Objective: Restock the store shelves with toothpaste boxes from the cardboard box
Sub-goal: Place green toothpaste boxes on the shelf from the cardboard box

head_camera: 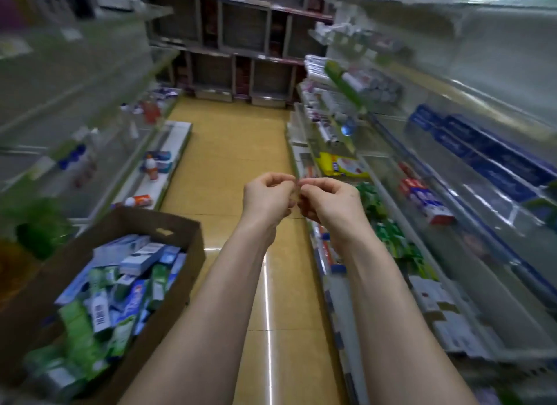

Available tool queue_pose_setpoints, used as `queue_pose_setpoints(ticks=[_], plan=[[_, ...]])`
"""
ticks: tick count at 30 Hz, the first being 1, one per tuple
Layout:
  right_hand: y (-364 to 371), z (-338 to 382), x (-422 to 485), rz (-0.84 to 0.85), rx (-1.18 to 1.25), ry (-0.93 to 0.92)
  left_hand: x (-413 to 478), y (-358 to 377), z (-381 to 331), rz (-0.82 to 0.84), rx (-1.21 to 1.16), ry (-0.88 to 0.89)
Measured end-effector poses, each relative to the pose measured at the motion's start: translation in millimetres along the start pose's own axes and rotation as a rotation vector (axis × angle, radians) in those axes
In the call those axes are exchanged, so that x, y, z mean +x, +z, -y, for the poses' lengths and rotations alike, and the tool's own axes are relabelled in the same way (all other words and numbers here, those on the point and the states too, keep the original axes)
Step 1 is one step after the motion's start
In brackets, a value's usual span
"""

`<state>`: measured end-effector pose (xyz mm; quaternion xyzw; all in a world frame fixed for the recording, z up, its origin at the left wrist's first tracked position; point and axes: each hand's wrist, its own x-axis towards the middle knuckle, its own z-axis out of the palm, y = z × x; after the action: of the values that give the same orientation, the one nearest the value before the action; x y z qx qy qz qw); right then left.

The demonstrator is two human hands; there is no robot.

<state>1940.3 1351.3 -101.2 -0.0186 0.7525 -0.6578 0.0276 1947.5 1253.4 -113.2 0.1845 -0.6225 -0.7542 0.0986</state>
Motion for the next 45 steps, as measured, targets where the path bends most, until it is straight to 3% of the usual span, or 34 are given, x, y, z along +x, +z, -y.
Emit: queue_pose_setpoints(ticks=[16,30,36,41,45], plan=[[285,-52,39,0.638,-0.097,0.194,71,-263,38,-0.669,-0.059,-0.166],[435,-128,98,1.027,-0.240,0.357,126,-382,102,-1.124,-0.164,-0.456],[463,-174,87,1.141,-0.403,0.470,116,-409,145,-1.198,-0.222,-0.593],[476,-209,81,1.088,-0.495,0.542,117,-430,186,-1.185,-0.247,-0.688],[483,-239,75,1.011,-0.581,0.575,128,-443,217,-1.084,-0.279,-0.750]])
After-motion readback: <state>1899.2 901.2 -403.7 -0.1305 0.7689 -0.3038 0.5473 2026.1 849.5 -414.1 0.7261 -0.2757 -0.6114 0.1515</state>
